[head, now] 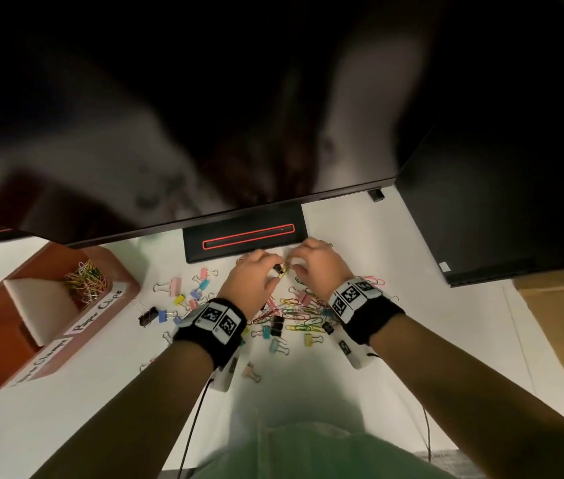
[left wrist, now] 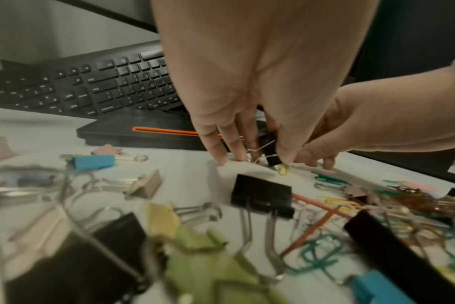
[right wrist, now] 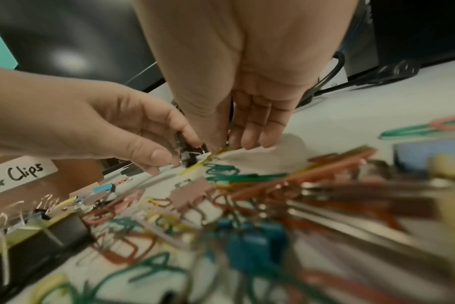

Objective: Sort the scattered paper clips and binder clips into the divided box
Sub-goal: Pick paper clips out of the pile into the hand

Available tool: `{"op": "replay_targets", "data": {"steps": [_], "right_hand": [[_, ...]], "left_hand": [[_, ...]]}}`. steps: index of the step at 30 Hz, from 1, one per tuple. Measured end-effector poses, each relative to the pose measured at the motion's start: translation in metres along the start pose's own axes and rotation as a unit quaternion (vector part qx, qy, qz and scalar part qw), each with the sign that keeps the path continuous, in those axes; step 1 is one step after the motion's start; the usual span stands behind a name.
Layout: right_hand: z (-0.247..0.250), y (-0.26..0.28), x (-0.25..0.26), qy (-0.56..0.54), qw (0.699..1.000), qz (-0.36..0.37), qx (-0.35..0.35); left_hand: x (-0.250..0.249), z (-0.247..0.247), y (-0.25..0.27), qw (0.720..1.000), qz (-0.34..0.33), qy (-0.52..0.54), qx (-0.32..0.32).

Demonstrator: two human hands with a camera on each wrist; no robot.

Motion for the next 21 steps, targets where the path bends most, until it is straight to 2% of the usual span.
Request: {"op": "replay_targets", "data": {"steps": [5,8,12,15,18,21], "right_hand": [[-0.008,0.018,-0.013,-0.004,1.000,0.008,0.016],[-0.009,0.031,-0.019,-0.010,0.999,0.024,0.023],[0.000,0.033,-0.021,-0.036,0.998,0.044,-0.029],[0.004,0.027,-0.013,-0.034,0.999,0.042,-0.005],[-0.002,0.022,0.000,0.006,0.998,0.031,0.051],[-0.007,0.019,0.012,0.015,0.997,0.030,0.064]], "left_hand": [[0.015,0.013,0.007,0.995,0.020,0.060,-0.072],[0.025,0.022,0.018,0.988,0.055,0.091,-0.111],[0.032,0.026,0.035,0.989,0.091,0.022,-0.115],[0.019,0.024,0.045,0.988,0.046,-0.027,-0.147],[0.005,0.010,0.040,0.995,-0.004,-0.027,-0.096],[0.001,-0.004,0.029,0.999,-0.028,-0.024,-0.005]]}}
Point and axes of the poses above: each hand's wrist, its own y-axis away from the middle knuckle, its own z-axis out of the back of the hand, x = y × z, the point moved 3 cm from there along -y, towards the middle knuckle, and after that the axes turned 4 degrees about y, right-handed, at the moved point
